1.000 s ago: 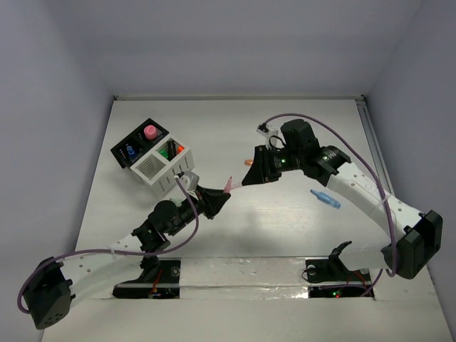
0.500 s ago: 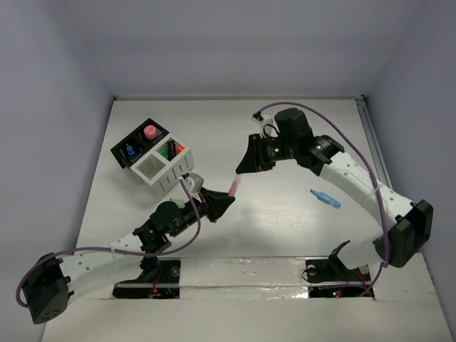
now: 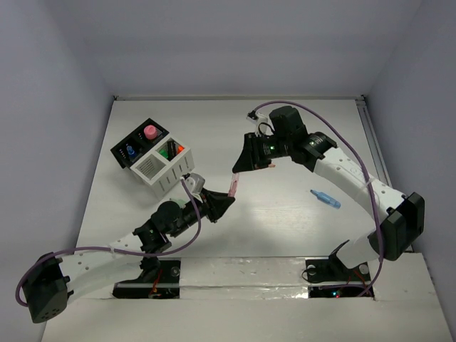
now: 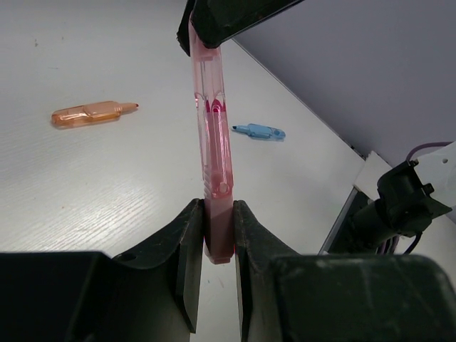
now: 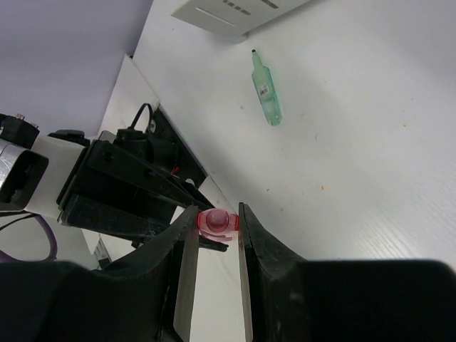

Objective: Sort the stationery into containers
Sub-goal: Close the pen cap on the pen.

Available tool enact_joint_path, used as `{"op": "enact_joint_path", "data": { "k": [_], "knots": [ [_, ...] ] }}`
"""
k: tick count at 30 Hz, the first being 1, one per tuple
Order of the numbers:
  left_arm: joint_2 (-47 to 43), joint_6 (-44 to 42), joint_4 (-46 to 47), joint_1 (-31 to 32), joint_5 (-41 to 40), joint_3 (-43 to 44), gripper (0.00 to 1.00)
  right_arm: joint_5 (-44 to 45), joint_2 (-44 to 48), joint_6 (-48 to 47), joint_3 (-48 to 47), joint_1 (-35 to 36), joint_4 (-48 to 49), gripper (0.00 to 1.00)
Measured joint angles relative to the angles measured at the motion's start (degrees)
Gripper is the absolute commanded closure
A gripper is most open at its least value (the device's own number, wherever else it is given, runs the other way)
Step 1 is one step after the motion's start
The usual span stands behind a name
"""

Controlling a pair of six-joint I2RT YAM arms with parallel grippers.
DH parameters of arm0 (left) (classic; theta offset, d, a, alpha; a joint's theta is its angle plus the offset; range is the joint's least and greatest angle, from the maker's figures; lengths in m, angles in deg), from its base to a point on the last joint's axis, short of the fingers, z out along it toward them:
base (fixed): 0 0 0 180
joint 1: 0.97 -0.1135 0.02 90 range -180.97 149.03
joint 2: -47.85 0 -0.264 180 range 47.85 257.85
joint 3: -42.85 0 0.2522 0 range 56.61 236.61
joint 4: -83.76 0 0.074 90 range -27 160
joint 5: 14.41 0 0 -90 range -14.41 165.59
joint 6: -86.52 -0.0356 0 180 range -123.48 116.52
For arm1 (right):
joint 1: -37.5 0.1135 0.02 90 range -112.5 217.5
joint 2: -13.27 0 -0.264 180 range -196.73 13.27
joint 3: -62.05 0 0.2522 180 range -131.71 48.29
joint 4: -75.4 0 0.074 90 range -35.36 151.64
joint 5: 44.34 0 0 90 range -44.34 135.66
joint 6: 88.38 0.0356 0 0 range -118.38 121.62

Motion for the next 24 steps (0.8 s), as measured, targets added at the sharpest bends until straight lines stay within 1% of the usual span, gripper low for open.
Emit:
{"op": "enact_joint_path", "data": {
  "k": [9, 18, 24],
  "knots": [
    [-0.02, 0.39, -1.60, 0.37, -2.47, 0.11, 1.00, 1.09, 1.09, 0.42, 3.85, 1.46, 3.41, 1.00],
    [0.68, 0.39, -2.99, 0.61, -2.56, 0.48, 1.00, 2.16, 2.60, 1.70, 7.72, 2.86, 6.80, 1.00],
    [0.52, 0.35, -4.48, 0.63, -3.39, 1.31, 1.00, 3.63, 3.52, 2.84, 11.50, 5.57, 9.60, 1.00]
  ]
}}
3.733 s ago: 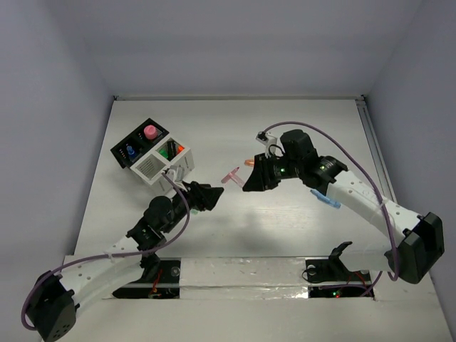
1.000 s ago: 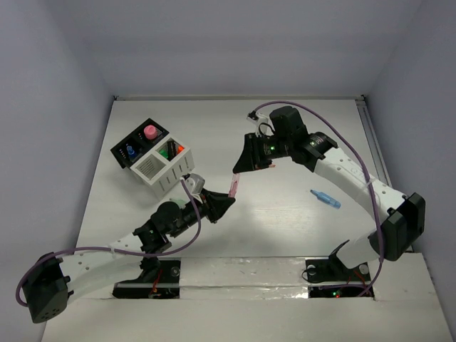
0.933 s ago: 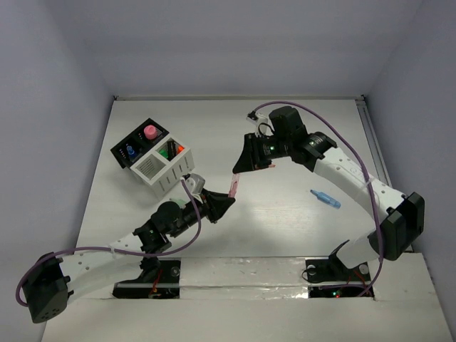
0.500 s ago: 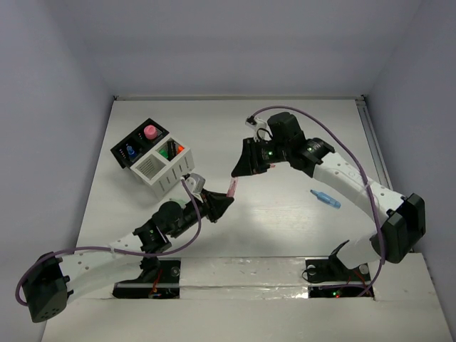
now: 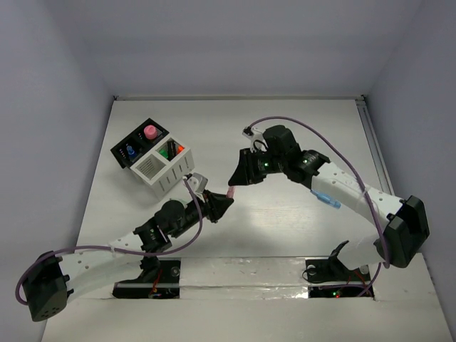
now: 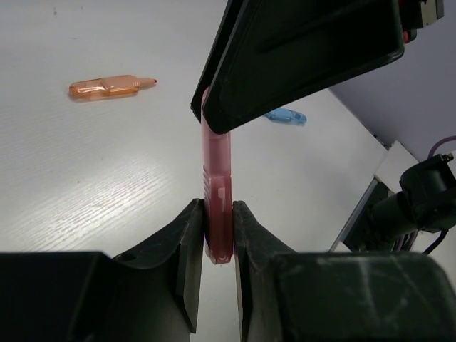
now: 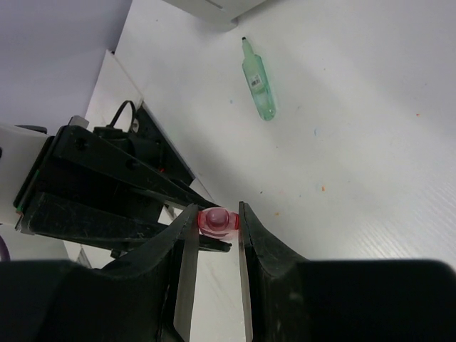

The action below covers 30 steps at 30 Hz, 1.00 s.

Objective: Sort the stationery into containers
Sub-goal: Close the pen cap on the pen.

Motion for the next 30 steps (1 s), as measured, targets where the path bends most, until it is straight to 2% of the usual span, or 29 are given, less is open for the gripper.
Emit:
{"op": "enact_joint_path", "data": {
  "k": [19, 30],
  "knots": [
    [-3.39, -2.05, -15.30, 0.72, -3.23, 3.21, 1.00, 7.96, 2.16, 3.45, 9.97, 5.60, 13.60, 1.00],
    [-0.98, -7.04, -27.85, 0.74, -8.90, 10.54, 1.00, 13.94, 0.61, 5.79, 13.99, 9.05, 25.75, 1.00]
  ]
}}
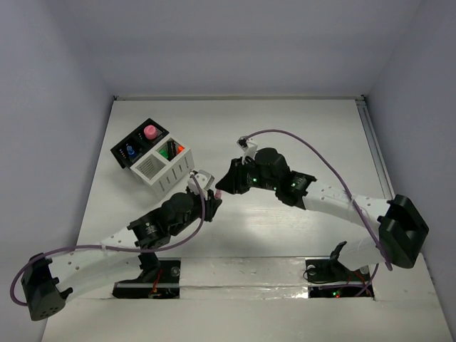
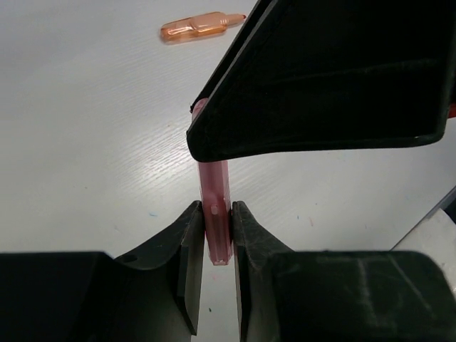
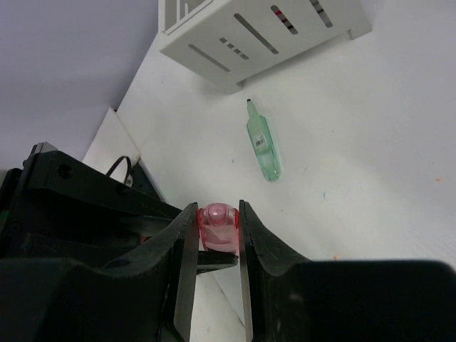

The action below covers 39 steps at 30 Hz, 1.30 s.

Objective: Sort the stationery into containers
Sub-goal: Close the pen cap on the pen, then place the pen in the storage box.

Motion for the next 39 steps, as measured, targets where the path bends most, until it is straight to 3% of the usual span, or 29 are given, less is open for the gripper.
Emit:
{"op": "enact_joint_path", "data": {
  "k": [7, 12, 13, 14, 15, 18, 19, 25, 31, 39],
  "knots": [
    [0.42, -0.24, -0.79, -0.28, -2.03, 1.79, 1.00, 3.02, -0.63, 1.20, -1.01, 0.42, 3.10, 1.00],
    [-3.93, 2.80, -0.61, -1.18, -6.43, 1.77, 0.99, 2.62, -5.14, 2.62, -7.74, 0.33, 3.74, 1.00],
    [-5.57, 3.52, -0.70, -1.29, -7.78, 1.77, 0.80, 2.10, -6.34, 2.82, -9.88, 0.33, 3.67, 1.00],
    [-7.13, 4.02, -0.66, -1.38, -9.20, 1.77, 0.69, 1.55, -7.61, 2.97, -12.13, 0.35, 3.80, 1.00],
    [-8.92, 4.50, -0.42, -1.51, -9.73, 1.79, 0.44, 0.98, -8.87, 3.39, -14.43, 0.37, 3.96, 1.00],
    [-14.36, 6.25, 0.50, -0.72, -10.08, 3.28, 0.20, -0.39, -13.92, 4.15, -20.59, 0.55, 4.81, 1.00],
    [-15.85, 6.64, 0.48, -0.70, -10.45, 4.04, 0.03, -0.98, -15.65, 4.44, -22.53, 0.55, 5.03, 1.00],
    [-23.47, 9.57, -2.10, -0.66, -14.23, 9.20, 0.01, -4.57, -25.55, 7.26, -30.36, -0.33, 6.64, 1.00],
    [-28.46, 11.85, -10.34, -0.66, -18.16, 13.86, 0.01, -6.47, -35.08, 9.16, -39.47, -0.76, 9.16, 1.00],
    [-30.23, 11.08, -16.11, -0.66, -22.16, 18.73, 0.01, -3.80, -45.51, 8.50, -49.09, -0.52, 15.67, 1.00]
  ]
}}
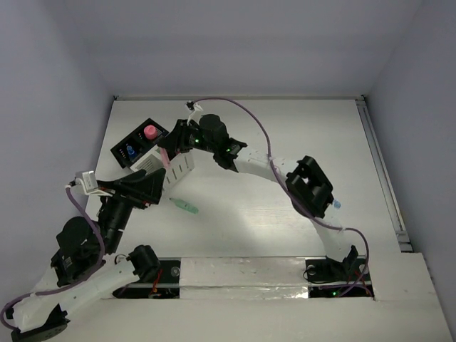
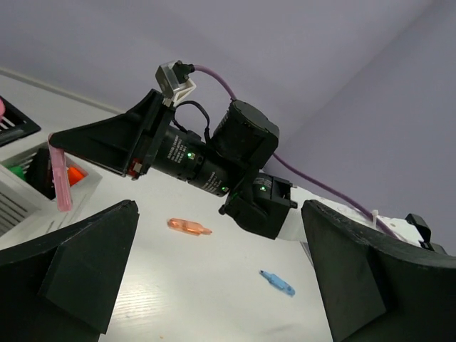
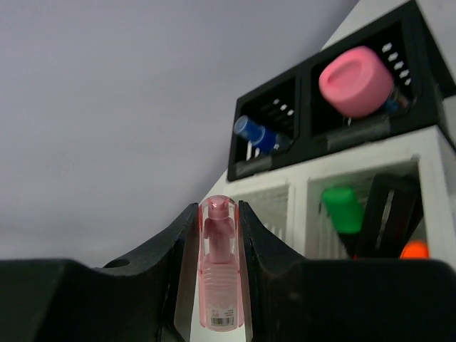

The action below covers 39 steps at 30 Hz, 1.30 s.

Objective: Sort the stationery into containers
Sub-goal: Place the pen in the storage box, then pick up the pen from the center of the board.

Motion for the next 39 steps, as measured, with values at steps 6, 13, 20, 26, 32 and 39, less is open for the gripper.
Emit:
{"op": "enact_joint_path", "data": {
  "k": [6, 13, 20, 26, 32, 39],
  "knots": [
    [-0.26, -1.25, -2.86, 0.00, -2.47, 0.85, 0.01, 5.86, -7.17, -4.31, -7.67, 1.81, 2.45, 1.00],
    [-0.63, -1.79, -3.50, 0.00, -3.72, 0.83, 0.01, 12.24, -10.23, -10.01, -9.11, 5.22, 5.27, 1.00],
    [-0.85, -1.92, -3.69, 0.00, -4.09, 0.83, 0.01, 16.31, -10.73, -15.52, -6.73, 7.74, 9.07, 0.68],
    [-1.16, -1.90, -3.91, 0.00, -4.15, 0.83, 0.01, 17.40, -9.92, -18.60, -2.58, 8.33, 11.50, 0.37],
    [-0.96, -1.86, -3.89, 0.00, -4.07, 0.81, 0.01, 18.56, -1.70, -21.40, 5.14, 8.35, 10.97, 0.48],
    [3.21, -1.64, -1.31, 0.00, -0.52, -0.22, 0.30, 23.82, 22.12, -19.61, 26.56, 4.79, 6.54, 1.00]
  ]
}}
